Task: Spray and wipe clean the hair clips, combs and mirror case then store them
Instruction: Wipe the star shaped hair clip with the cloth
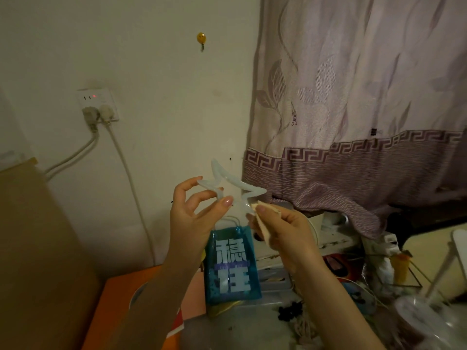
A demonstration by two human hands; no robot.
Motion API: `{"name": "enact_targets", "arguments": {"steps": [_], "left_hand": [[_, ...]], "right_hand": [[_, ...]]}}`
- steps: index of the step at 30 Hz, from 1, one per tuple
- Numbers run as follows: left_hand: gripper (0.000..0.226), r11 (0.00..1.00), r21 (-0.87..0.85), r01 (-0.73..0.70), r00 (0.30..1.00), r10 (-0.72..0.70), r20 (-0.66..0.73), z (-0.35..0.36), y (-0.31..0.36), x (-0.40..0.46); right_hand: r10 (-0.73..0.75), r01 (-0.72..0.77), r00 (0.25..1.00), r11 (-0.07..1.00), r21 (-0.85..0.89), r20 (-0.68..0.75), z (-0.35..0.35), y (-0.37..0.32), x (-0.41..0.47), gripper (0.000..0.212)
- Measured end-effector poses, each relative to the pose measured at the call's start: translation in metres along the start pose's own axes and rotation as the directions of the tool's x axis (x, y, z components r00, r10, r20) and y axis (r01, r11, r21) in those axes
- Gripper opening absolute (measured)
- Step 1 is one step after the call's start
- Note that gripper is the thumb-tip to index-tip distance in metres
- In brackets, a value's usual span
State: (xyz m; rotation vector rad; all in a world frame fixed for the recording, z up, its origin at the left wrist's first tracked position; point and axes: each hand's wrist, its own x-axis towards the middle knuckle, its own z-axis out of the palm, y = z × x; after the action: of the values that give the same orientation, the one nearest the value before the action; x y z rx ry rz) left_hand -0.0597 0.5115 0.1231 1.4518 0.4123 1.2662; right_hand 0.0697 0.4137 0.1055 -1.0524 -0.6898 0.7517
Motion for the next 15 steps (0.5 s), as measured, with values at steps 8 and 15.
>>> {"name": "enact_targets", "arguments": {"steps": [8,15], "left_hand": [[0.061,1.000,0.024,-0.020,0.999,0.019,0.041,0.003,0.001,-0.008],[0.063,0.999,0.037,-0.010,0.998,0.008,0.066,0.003,0.002,-0.010]], "right_hand": [[0.026,-0.026,1.000,0.999,0.037,-0.003,0.002,0.003,-0.003,0.020],[-0.002,0.002,0.999,1.000,-0.015,0.046,0.004,0.006,-0.007,0.021]]}}
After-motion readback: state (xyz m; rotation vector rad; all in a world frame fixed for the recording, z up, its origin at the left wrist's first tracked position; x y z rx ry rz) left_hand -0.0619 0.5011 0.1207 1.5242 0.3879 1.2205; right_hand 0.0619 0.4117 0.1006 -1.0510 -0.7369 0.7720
